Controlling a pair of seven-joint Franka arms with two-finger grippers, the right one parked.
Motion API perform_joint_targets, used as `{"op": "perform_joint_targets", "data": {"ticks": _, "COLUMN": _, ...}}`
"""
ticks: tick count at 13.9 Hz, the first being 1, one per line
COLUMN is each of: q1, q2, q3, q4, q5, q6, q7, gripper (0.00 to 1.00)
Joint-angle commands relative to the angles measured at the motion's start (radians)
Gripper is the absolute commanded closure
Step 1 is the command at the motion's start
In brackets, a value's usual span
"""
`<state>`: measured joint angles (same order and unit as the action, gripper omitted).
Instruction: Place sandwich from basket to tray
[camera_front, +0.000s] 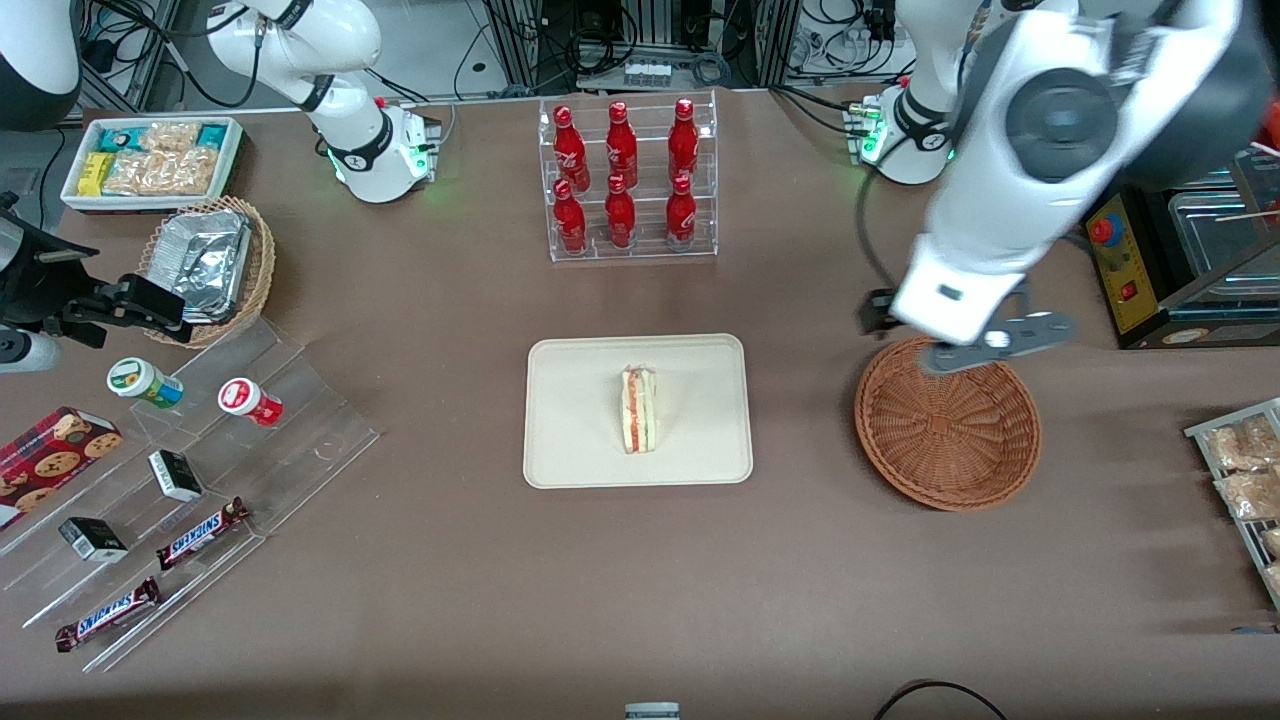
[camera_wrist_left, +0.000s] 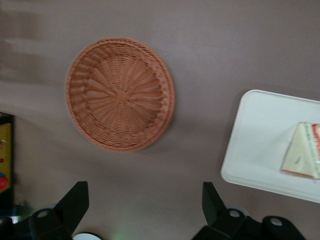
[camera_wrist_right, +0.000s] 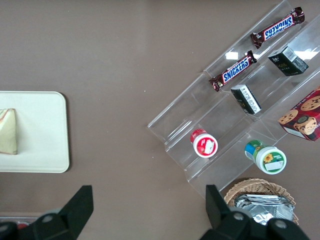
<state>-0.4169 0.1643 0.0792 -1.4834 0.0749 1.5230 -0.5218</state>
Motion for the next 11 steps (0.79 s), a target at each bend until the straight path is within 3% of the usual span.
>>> {"op": "perform_joint_targets", "data": {"ticks": 1, "q1": -0.013, "q2": -0.037, "q3": 0.101, "q4": -0.031, "q5": -0.049, "q6": -0.013, "q7": 0.151, "gripper": 0.0}}
{"op": "perform_joint_targets", "data": {"ticks": 3, "q1": -0.01, "q2": -0.054, "q3": 0.155, "q4": -0.031, "q5": -0.063, "q6": -0.03, "q7": 0.25, "gripper": 0.0}}
{"op": "perform_joint_targets", "data": {"ticks": 4, "q1": 0.071, "q2": -0.057, "q3": 0.146, "q4": -0.031, "q5": -0.066, "q6": -0.032, "q7": 0.284, "gripper": 0.0}}
{"op": "perform_joint_targets", "data": {"ticks": 7, "q1": 0.266, "q2": -0.074, "q3": 0.01, "q4": -0.031, "q5": -0.083, "q6": -0.04, "q7": 0.382, "gripper": 0.0}}
{"op": "perform_joint_targets", "data": {"ticks": 9, "q1": 0.457, "q2": -0.088, "q3": -0.157, "q4": -0.047, "q5": -0.081, "q6": -0.049, "q7": 0.44, "gripper": 0.0}}
{"op": "perform_joint_targets", "data": {"ticks": 11, "q1": 0.527, "q2": -0.106, "q3": -0.217, "q4": -0.073, "q5": -0.07, "q6": -0.043, "q7": 0.447, "gripper": 0.0}}
